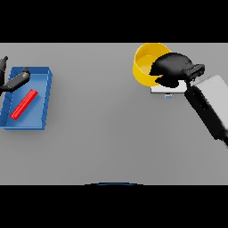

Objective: Pick up the red beaker and tilt it to pour out 1 green nut into yellow bowl. Pick up the yellow bowl and place it on the metallic measuring scale.

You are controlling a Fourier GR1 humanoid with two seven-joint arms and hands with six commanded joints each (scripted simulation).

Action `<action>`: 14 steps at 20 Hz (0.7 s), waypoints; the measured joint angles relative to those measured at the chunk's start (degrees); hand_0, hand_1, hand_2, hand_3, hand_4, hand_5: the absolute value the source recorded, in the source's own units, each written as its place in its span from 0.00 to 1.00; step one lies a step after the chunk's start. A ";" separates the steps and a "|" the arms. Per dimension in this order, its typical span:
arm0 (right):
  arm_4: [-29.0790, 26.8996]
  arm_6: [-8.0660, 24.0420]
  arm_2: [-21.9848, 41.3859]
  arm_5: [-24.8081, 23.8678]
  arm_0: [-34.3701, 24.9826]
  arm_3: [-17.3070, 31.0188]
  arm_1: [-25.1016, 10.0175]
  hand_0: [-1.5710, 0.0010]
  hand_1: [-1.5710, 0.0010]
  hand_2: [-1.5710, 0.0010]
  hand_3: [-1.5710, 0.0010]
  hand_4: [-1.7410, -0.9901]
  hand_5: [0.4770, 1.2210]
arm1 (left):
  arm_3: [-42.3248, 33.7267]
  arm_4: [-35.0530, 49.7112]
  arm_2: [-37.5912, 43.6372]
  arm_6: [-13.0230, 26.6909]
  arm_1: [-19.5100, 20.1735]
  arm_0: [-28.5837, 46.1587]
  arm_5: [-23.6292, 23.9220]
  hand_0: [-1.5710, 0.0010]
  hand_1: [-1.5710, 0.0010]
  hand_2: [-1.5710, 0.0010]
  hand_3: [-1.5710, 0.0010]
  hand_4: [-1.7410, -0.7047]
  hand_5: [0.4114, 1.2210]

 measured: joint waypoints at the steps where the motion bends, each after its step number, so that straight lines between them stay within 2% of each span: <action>1: -0.44 -0.45 -0.64 -0.93 0.34 1.88 -0.35 0.00 0.00 0.00 0.23 0.03 1.00 | 0.35 0.03 0.15 0.49 -0.18 -0.58 -0.07 1.00 1.00 1.00 1.00 0.89 0.42; 2: -1.13 -0.25 -1.21 -1.27 0.03 3.62 -0.63 0.00 0.00 0.00 0.23 0.03 1.00 | 0.49 -0.21 -0.30 1.56 -0.74 -0.91 -0.01 1.00 1.00 1.00 1.00 0.89 0.43; 3: -1.16 -1.38 -1.49 -2.35 -0.21 5.70 -1.15 0.00 0.00 0.00 0.24 0.03 1.00 | 0.30 0.06 -0.08 1.41 -0.48 -0.42 0.03 1.00 1.00 1.00 1.00 0.88 0.44; 4: -1.06 -0.82 -1.53 -3.08 -0.85 7.96 -0.64 0.00 0.00 0.00 0.25 0.03 1.00 | -0.62 0.25 0.06 1.61 0.17 -0.11 0.05 1.00 1.00 1.00 1.00 0.88 0.44; 5: -1.24 -2.16 -1.61 -3.62 -0.89 9.18 -1.13 0.00 0.00 0.00 0.25 0.03 1.00 | -1.24 0.50 0.19 1.72 0.27 0.16 0.28 1.00 1.00 1.00 1.00 0.88 0.45; 7: -0.98 -2.09 -1.57 -5.07 -1.31 11.49 -1.01 0.00 0.00 0.00 0.25 0.03 1.00 | -0.90 0.62 -0.19 2.05 0.73 -0.09 0.55 1.00 1.00 1.00 1.00 0.89 0.45; 10: 0.02 -2.18 -1.61 -8.00 -2.36 17.88 -0.38 0.00 0.00 0.00 0.20 0.02 1.00 | -0.27 0.52 -0.18 2.05 0.66 0.02 0.49 1.00 1.00 1.00 1.00 0.89 0.43; 14: 1.08 -5.28 -1.03 -12.75 -3.44 25.74 0.90 0.00 0.00 0.00 0.10 0.02 1.00 | 0.11 0.84 -0.28 1.75 1.08 -0.27 0.12 1.00 1.00 1.00 1.00 0.90 0.42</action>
